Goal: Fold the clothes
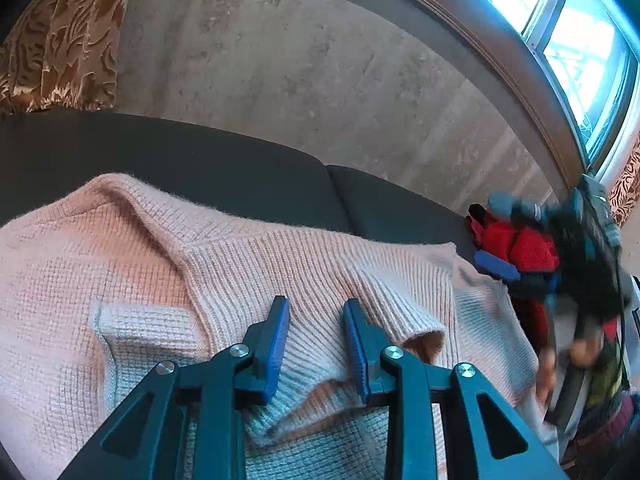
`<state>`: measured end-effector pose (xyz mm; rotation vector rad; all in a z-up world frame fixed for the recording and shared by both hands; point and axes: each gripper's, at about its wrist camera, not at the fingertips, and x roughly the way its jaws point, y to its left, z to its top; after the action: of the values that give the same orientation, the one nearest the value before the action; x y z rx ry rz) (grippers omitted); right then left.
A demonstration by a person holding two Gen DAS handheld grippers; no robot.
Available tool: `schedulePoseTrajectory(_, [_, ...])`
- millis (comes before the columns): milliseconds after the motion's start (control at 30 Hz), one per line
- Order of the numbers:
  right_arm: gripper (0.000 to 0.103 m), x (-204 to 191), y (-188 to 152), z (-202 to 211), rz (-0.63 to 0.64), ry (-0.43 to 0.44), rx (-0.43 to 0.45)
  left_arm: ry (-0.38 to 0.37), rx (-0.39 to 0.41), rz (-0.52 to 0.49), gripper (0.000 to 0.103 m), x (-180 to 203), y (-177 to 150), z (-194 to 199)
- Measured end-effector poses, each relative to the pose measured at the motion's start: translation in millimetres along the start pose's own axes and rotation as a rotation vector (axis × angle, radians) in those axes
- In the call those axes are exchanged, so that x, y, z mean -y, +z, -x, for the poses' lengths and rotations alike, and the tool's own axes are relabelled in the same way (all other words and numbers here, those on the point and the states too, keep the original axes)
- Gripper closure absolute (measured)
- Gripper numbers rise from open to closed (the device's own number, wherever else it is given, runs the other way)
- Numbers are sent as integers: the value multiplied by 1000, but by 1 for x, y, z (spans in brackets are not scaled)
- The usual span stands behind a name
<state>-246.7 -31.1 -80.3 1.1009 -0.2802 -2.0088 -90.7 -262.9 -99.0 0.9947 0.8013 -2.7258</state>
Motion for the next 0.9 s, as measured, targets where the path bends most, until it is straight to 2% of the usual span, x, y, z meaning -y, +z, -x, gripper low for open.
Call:
schedulePoseTrajectory(100, [0, -25, -28, -16, 185, -151, -71, -46, 13, 88, 76, -13, 2, 19])
schedulePoseTrajectory(167, [0, -33, -43, -23, 280, -223, -87, -60, 55, 150, 74, -32, 6, 40])
schedulePoseTrajectory(233, [0, -35, -49, -23, 315, -247, -83, -63, 82, 204, 72, -51, 11, 55])
schedulePoseTrajectory(333, [0, -33, -50, -24, 321, -268, -84, -50, 55, 269, 72, -81, 22, 60])
schedulePoseTrajectory(500, [0, -35, -56, -26, 365, -323, -87, -140, -42, 396, 69, -104, 50, 31])
schedulePoseTrajectory(533, [0, -35, -57, -25, 367, -327, -86, -112, -63, 397, 69, -104, 55, 21])
schedulePoseTrajectory(600, [0, -34, -58, -24, 368, -328, -82, -2, -99, 368, 71, -103, 64, 0])
schedulePoseTrajectory(633, [0, -33, -58, -23, 366, -325, -79, 51, -91, 352, 88, -103, 67, -6])
schedulePoseTrajectory(667, [0, -32, -58, -23, 364, -323, -77, 100, -76, 340, 91, -104, 70, -9])
schedulePoseTrajectory(800, [0, -30, -61, -20, 366, -322, -67, 154, -42, 301, 91, -100, 71, -14])
schedulePoseTrajectory(900, [0, -29, -61, -20, 366, -323, -64, 164, -25, 262, 90, -96, 68, -7])
